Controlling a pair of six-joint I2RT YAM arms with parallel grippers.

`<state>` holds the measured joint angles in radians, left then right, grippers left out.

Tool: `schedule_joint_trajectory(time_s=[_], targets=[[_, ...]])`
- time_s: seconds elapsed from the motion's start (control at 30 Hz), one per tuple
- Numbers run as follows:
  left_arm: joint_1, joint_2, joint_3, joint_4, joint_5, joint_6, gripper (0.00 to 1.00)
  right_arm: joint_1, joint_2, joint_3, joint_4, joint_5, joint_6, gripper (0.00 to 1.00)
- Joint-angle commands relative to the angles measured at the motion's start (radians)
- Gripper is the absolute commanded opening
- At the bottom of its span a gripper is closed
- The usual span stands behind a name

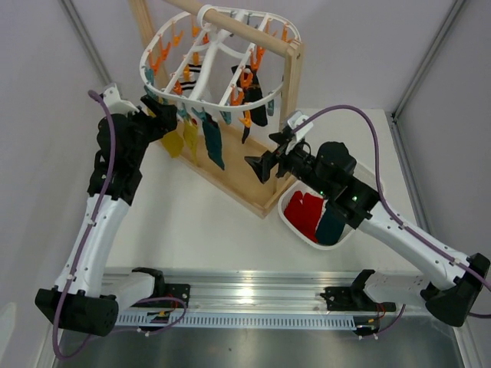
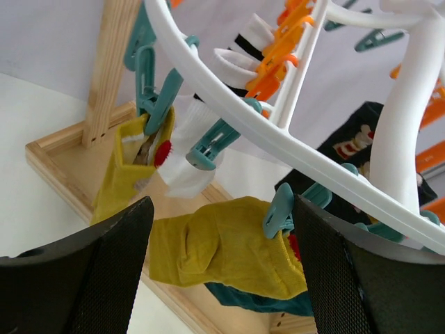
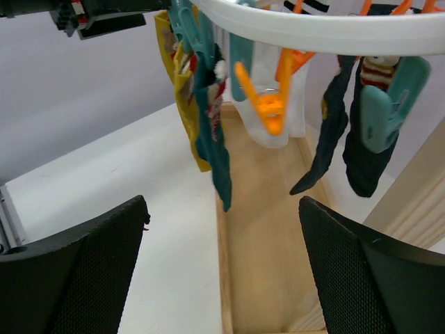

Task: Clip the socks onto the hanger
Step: Open the clamp at the hanger.

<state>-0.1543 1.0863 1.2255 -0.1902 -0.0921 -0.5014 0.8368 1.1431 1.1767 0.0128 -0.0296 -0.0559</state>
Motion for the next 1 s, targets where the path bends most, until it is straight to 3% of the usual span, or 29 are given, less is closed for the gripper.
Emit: schedule_joint_trajectory(time_s=[0.0,0.63,0.97], targets=[[0.038,0.004,0.040,-0.008,0.043,-0.026,0.83,-0.004,0.041,0.067,0.055,0.028,-0.054,0.92],[0.070,0.001,0.054,-0.005,0.114,-0.037,0.83,-0.031,0.256,0.166,0.253,-0.181,-0.058,0.82],[0.076,0.001,0.055,-0.005,0.120,-0.040,0.83,-0.042,0.311,0.161,0.380,-0.116,-0.042,0.78]])
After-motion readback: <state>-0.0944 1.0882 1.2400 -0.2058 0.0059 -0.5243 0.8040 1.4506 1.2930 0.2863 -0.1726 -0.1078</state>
